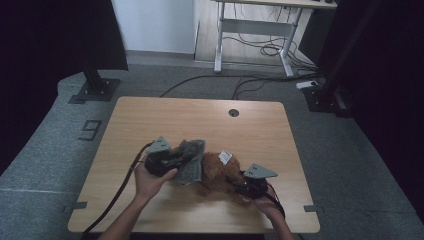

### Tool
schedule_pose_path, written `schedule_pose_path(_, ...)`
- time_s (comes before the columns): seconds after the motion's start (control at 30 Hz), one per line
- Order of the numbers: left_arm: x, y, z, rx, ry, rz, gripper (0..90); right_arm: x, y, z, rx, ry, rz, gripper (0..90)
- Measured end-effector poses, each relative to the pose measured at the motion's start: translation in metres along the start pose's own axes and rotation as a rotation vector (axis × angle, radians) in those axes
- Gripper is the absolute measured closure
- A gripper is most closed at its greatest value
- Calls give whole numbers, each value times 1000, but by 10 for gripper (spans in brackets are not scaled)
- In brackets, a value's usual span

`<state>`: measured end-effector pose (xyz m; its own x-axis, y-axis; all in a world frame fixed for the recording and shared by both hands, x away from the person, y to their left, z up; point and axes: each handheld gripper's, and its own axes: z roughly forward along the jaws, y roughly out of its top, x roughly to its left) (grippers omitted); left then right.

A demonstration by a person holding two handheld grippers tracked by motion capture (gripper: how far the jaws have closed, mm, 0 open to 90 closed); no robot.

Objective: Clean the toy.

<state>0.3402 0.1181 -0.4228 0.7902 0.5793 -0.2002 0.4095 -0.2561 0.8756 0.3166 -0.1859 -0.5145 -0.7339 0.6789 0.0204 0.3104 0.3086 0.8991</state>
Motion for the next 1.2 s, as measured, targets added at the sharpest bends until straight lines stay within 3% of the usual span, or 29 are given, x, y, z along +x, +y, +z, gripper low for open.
schedule_pose_path(0.13, -41, 20, 29, 16, -83, 92, 748, -1, 0, 0, -3, 4, 5, 573)
schedule_pose_path(0.2, -57, 25, 44, 44, -67, 140, 748, -2, 0, 0, 1, 10, 4, 573)
schedule_pose_path(0.23, -59, 26, 52, 66, -47, 156, 748, -2, 0, 0, 1, 11, 2, 573)
schedule_pose_path(0.33, -48, 20, 74, 133, -56, 100, 748, -1, -1, -1, 0, 5, -1, 573)
schedule_pose_path(0.43, -44, 10, 85, 172, -34, 116, 751, -1, -1, 0, 2, 1, -4, 573)
schedule_pose_path(0.6, -41, 8, 77, 162, 24, 148, 753, -2, -1, 0, 3, 4, 2, 575)
schedule_pose_path(0.77, -19, 4, 55, 127, 44, 90, 755, -2, -2, 0, -3, 3, -3, 577)
schedule_pose_path(0.87, -5, 3, 37, 100, 79, 72, 754, -3, -2, 1, -5, 4, 2, 577)
schedule_pose_path(1.0, 24, -1, 10, 62, 137, 6, 753, -4, -3, 0, -7, 8, 0, 577)
schedule_pose_path(1.1, 46, -11, -2, 58, 138, -61, 752, -4, -3, 0, -11, 12, 0, 577)
schedule_pose_path(1.2, 58, -22, -10, 54, 138, -97, 752, -4, -3, 0, -10, 13, -1, 576)
